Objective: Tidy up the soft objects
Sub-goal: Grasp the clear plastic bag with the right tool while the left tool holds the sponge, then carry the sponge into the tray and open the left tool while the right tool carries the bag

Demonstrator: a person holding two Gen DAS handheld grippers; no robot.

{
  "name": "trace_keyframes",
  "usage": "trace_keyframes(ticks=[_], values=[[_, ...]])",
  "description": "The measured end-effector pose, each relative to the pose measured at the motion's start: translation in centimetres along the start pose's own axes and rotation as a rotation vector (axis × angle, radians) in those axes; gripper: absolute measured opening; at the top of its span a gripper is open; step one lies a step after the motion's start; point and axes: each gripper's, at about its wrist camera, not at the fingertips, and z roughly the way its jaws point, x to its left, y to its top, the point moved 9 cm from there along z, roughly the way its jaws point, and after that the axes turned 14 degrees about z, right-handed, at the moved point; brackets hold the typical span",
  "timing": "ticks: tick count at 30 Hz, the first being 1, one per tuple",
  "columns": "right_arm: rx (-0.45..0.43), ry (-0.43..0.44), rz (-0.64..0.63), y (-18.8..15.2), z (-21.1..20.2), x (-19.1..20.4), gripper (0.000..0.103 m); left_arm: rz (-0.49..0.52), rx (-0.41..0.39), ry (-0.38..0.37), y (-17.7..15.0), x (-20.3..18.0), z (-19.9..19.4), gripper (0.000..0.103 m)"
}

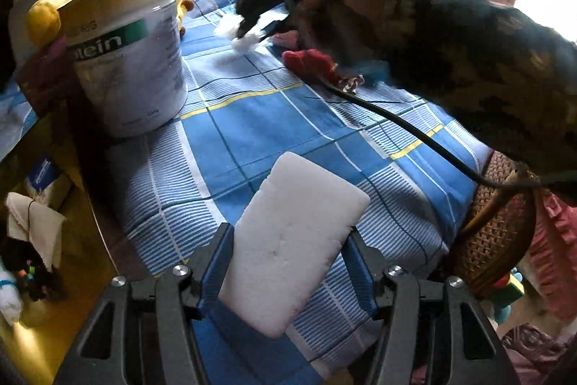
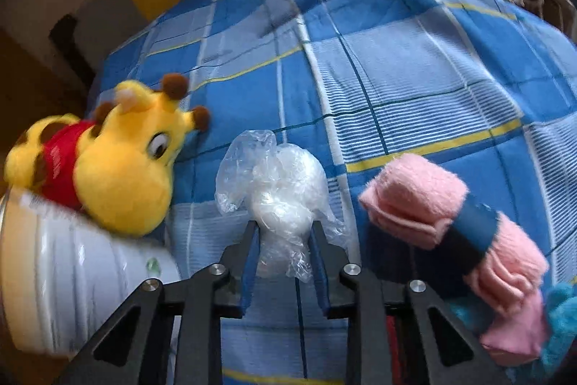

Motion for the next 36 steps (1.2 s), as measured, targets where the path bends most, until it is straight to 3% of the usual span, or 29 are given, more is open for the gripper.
trace_keyframes(ticks=[9,14,25,36], values=[[-0.033,-0.034,-0.152,-4.2,-5.9,-3.3,0.025,-0.037,0.020,0.028,-1.0,-0.3,0.9,0.061],[-0.053,-0.055,-0.124,-5.2,-6.1,-6.2,0.025,-0.038,0.009,0.064,-1.2,-0.2,0.4,0.061],[-0.075,-0.070,-0.141,-4.9,-6.2,-6.4,0.025,-0.063,-0.049,0.121,-1.3,0.1,-2.2,0.061],[-0.080,-0.079,-0.160,-5.0,-6.3,-6.2,0.025,-0.201,-0.159,0.216,-1.1,4.0,-7.6,0.061]])
